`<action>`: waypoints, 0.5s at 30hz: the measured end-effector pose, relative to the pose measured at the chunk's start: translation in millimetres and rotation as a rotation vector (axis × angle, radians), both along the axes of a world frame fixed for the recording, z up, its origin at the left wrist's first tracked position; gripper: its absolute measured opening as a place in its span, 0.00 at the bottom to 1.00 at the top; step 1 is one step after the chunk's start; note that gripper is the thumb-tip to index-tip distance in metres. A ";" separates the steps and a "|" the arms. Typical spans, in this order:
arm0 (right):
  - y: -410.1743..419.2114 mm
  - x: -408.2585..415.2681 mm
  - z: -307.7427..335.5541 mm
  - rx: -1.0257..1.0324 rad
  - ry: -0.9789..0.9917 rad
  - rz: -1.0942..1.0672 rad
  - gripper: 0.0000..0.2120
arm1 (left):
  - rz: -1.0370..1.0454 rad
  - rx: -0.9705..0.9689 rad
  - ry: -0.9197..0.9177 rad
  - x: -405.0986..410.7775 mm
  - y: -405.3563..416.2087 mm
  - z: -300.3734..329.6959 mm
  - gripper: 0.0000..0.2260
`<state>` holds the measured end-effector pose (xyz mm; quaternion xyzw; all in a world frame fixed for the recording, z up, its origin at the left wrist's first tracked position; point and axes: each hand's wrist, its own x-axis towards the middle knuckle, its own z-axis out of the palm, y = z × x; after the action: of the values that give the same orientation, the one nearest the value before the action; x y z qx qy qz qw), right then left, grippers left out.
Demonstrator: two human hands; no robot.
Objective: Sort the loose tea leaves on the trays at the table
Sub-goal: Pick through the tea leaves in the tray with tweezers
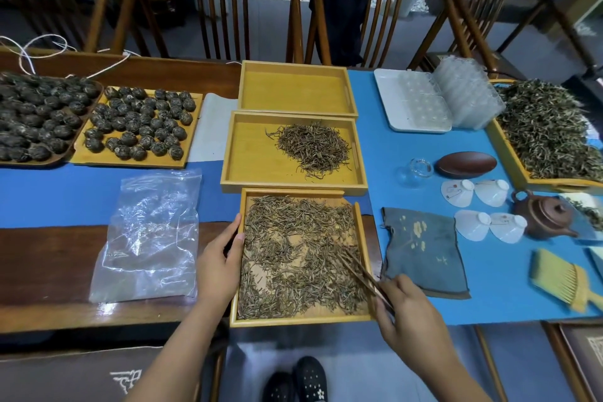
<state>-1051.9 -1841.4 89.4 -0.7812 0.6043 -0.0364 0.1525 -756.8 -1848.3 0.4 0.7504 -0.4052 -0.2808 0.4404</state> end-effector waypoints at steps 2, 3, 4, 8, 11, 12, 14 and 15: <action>3.2 -4.6 5.4 -0.012 -0.037 -0.013 0.13 | 0.000 0.002 -0.002 -0.2 0.0 0.4 0.16; 8.3 -9.1 7.0 -0.016 -0.050 -0.008 0.15 | 0.000 0.000 -0.001 -0.2 0.3 0.7 0.16; 14.8 -14.3 7.5 -0.009 -0.054 -0.003 0.15 | 0.001 -0.001 0.000 -0.1 0.7 0.8 0.16; 29.7 -26.6 2.5 0.047 -0.014 -0.031 0.11 | 0.004 0.004 0.000 -1.1 1.1 1.6 0.16; 24.3 -20.4 0.0 0.021 -0.035 -0.005 0.09 | -0.001 0.001 0.011 -0.7 0.8 0.9 0.16; 22.6 -15.5 -0.4 0.001 -0.060 0.016 0.10 | -0.004 0.003 0.014 -0.4 0.5 0.9 0.16; 21.1 -3.5 -0.3 -0.022 -0.098 0.086 0.13 | -0.004 -0.004 0.026 -0.8 0.4 1.7 0.16; 21.5 2.7 -0.9 -0.033 -0.099 0.130 0.15 | -0.005 -0.006 0.033 -1.4 0.9 2.1 0.16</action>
<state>-1049.2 -1819.9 88.5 -0.8184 0.5434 -0.0747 0.1714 -758.1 -1847.4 2.5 0.7432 -0.4005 -0.2931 0.4488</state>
